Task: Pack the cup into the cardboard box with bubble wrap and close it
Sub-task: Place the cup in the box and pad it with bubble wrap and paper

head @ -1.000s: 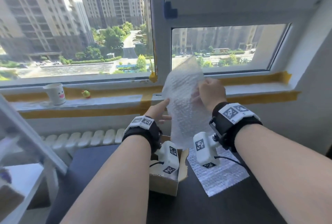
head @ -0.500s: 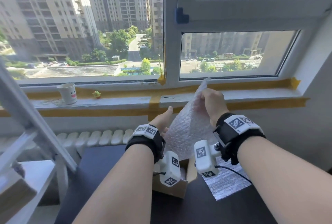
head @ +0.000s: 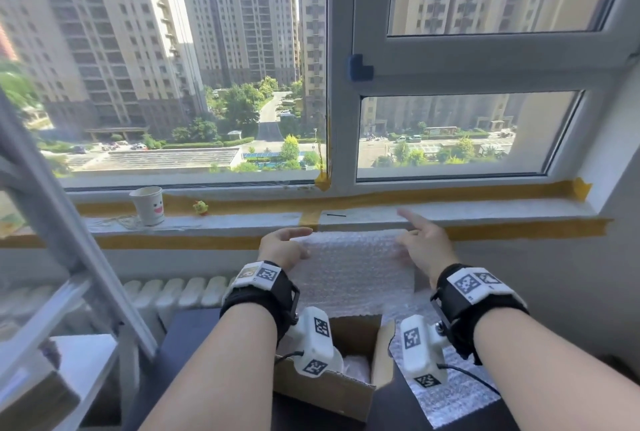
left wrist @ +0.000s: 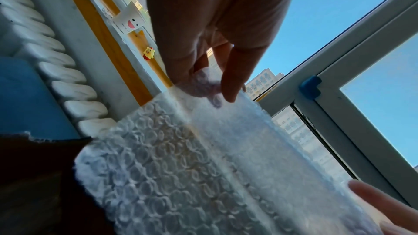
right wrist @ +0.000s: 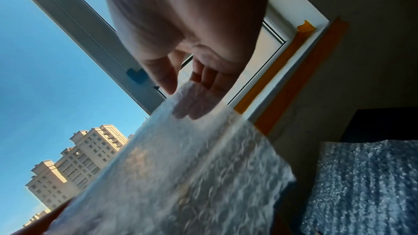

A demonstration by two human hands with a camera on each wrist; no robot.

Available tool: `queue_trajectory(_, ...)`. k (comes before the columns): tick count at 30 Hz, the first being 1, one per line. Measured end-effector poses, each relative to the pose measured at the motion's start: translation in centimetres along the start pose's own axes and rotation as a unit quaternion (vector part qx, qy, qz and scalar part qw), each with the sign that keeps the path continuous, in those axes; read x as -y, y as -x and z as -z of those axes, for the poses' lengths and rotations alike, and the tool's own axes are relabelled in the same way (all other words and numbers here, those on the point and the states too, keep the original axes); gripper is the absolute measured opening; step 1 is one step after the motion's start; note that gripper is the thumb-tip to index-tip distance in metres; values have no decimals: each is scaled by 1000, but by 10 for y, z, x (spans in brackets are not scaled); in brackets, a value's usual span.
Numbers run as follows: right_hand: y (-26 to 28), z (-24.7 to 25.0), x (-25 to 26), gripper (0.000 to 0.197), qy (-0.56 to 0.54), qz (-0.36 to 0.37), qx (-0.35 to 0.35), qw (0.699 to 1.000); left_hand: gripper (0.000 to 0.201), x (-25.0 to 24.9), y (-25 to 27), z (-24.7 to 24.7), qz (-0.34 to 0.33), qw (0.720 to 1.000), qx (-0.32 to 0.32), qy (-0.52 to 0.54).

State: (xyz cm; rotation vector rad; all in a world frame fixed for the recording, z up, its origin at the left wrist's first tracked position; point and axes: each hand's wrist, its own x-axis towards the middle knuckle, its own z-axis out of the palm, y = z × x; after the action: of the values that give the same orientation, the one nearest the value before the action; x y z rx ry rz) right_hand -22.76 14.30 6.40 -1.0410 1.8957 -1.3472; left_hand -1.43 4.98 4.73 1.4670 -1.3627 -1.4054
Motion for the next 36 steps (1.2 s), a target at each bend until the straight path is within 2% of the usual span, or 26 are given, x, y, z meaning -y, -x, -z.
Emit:
queue_trajectory(2, 2, -4, 3, 42, 15, -13, 68, 997, 45, -1, 1, 7, -10, 1000, -10, -15)
queue_trajectory(5, 1, -14, 3, 54, 21, -24, 121, 992, 51, -6, 4, 15, -18, 999, -15, -35)
queue_trajectory(7, -1, -19, 2, 62, 47, -17, 119, 992, 54, -6, 5, 20, -20, 999, -24, -44)
queue_trajectory(9, -2, -23, 3, 60, 72, -12, 101, 992, 55, -6, 5, 23, -19, 998, -40, -51)
queue_trajectory(12, -4, -28, 4, 49, 86, -11, 72, 994, 47, -4, 6, 27, -27, 994, -63, -81)
queue_trajectory(16, -6, -32, 5, 30, 86, 2, 54, 995, 19, -3, 4, 32, -51, 988, -86, -120)
queue_trajectory(18, -7, -31, 4, 14, 72, 7, 43, 996, 12, -5, 3, 38, -68, 988, -70, -123)
queue_trajectory(20, -8, -29, 3, 11, 50, 9, 58, 997, 11, -7, 3, 42, -71, 991, -42, -103)
queue_trajectory(21, -8, -28, 2, 12, 31, 3, 70, 997, 13, -8, 4, 42, -64, 994, -27, -86)
queue_trajectory(22, -10, -27, 0, 19, 4, -7, 76, 997, 26, -8, 3, 43, -51, 996, -10, -68)
queue_trajectory(24, -13, -26, -4, 28, -58, -35, 70, 995, 71, -3, 1, 40, -24, 998, 34, -41)
queue_trajectory(25, -13, -27, -5, 20, -82, -48, 67, 993, 73, 1, -1, 39, -8, 998, 58, -26)
queue_trajectory(27, -14, -29, -6, 7, -103, -54, 58, 992, 37, 6, -1, 34, 7, 997, 76, -11)
queue_trajectory(28, -15, -30, -7, 6, -111, -53, 53, 991, 19, 8, 0, 32, 11, 997, 70, 0)
queue_trajectory(29, -13, -30, -7, 6, -117, -54, 56, 990, 10, 10, -1, 31, 15, 998, 57, 10)
queue_trajectory(31, -8, -29, -7, 6, -121, -64, 99, 986, 5, 13, -4, 30, 19, 999, 40, 29)
queue_trajectory(34, -2, -30, -11, 26, -115, -98, 178, 972, 13, 15, -7, 31, 19, 997, 46, 53)
queue_trajectory(36, -2, -32, -15, 25, -96, -105, 164, 976, 6, 15, -8, 29, 8, 997, 68, 31)
